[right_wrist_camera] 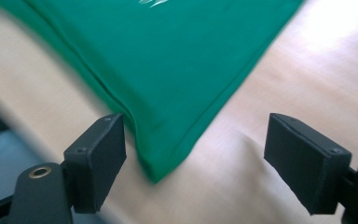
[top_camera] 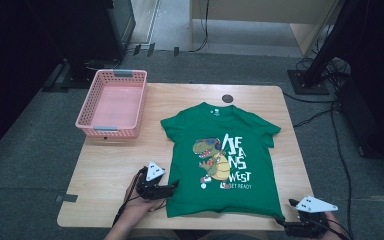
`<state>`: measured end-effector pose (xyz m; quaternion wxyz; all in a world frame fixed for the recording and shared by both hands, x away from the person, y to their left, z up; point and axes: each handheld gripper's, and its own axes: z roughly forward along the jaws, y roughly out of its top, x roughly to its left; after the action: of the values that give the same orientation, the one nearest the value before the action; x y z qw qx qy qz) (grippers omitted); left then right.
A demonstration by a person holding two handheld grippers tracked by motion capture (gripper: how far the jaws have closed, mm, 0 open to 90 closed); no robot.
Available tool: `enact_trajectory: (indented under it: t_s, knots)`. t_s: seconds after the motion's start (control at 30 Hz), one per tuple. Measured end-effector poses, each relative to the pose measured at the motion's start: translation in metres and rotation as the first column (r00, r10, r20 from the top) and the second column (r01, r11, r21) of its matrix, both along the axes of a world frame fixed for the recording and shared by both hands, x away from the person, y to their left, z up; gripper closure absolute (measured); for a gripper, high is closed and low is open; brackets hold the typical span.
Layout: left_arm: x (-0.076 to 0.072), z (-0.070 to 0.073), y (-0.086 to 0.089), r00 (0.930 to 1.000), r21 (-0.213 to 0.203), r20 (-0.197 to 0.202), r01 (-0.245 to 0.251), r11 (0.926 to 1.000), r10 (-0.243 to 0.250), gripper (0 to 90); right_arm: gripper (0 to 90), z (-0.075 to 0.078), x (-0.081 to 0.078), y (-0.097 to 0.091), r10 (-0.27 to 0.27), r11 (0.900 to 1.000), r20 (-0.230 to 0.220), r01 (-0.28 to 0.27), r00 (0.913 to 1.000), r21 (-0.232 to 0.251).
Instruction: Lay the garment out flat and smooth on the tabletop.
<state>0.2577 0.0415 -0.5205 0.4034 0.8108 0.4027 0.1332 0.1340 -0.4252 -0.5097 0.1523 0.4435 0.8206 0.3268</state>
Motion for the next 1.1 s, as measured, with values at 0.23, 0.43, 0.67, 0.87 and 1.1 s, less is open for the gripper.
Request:
enact_trajectory:
  t_s: [0.23,0.43,0.67,0.87,1.1]
  knots:
    - [0.002,0.000,0.004,0.9998,-0.041,-0.017,-0.006,0.9991,0.005,30.7,20.4,0.004,0.003,-0.022,-0.158,0.9848,0.042,0.155,0.9865,0.080]
    - [0.002,0.000,0.004,0.9998,-0.045,-0.020,-0.007,0.9990,0.006,30.7,17.0,-0.001,0.018,-0.030,-0.389,0.9175,0.091,0.376,0.9169,0.130]
    - [0.002,0.000,0.005,0.9997,-0.051,-0.024,-0.003,0.9987,0.002,29.8,12.0,-0.011,0.042,-0.032,-0.525,0.8512,0.132,0.516,0.8410,0.097]
    - [0.001,0.000,0.006,0.9995,-0.041,-0.030,0.004,0.9992,-0.005,20.5,10.7,-0.016,0.047,-0.028,-0.533,0.8463,0.110,0.529,0.8392,0.060]
    - [-0.003,0.002,0.022,0.9990,-0.013,-0.022,-0.039,0.9992,0.038,12.6,9.9,-0.019,0.046,-0.027,-0.533,0.8462,0.094,0.531,0.8411,0.045]
